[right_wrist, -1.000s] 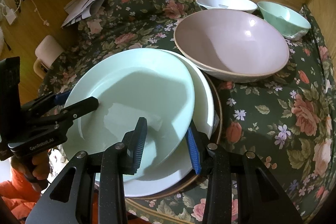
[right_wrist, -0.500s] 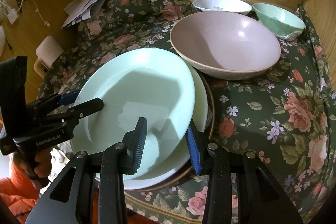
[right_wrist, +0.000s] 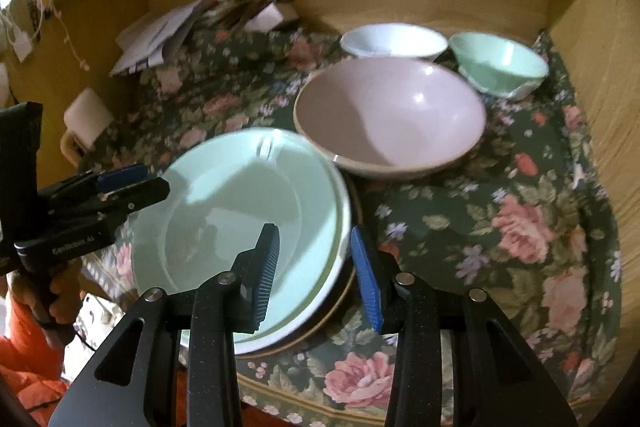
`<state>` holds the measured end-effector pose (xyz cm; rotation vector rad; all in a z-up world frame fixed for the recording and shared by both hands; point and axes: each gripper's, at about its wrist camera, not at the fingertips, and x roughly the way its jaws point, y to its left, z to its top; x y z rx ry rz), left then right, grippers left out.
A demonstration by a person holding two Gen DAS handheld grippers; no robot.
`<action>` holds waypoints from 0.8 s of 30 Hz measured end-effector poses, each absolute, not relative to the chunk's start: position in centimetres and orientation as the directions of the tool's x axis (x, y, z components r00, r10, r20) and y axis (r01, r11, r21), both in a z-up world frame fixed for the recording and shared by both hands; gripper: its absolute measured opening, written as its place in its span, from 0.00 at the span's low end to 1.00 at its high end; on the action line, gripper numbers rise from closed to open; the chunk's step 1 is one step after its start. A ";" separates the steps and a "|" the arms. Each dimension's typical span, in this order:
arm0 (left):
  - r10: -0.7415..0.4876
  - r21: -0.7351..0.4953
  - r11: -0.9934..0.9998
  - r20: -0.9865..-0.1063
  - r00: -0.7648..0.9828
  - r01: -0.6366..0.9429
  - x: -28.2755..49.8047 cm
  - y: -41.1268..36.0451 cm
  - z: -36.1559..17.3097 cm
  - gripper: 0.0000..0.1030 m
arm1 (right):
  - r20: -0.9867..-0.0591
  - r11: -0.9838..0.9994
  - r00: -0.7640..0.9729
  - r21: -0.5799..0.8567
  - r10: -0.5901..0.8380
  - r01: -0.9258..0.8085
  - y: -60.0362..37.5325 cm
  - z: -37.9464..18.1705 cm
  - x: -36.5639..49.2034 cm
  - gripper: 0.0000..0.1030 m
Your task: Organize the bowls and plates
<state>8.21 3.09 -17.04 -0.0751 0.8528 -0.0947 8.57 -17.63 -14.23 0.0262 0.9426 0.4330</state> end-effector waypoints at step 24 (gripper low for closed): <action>-0.142 -0.053 0.987 -0.742 0.655 0.155 17.5 -2.9 -13.7 0.79 | -0.685 0.965 0.680 0.189 0.260 -0.179 -23.6 -12.6 14.2 0.66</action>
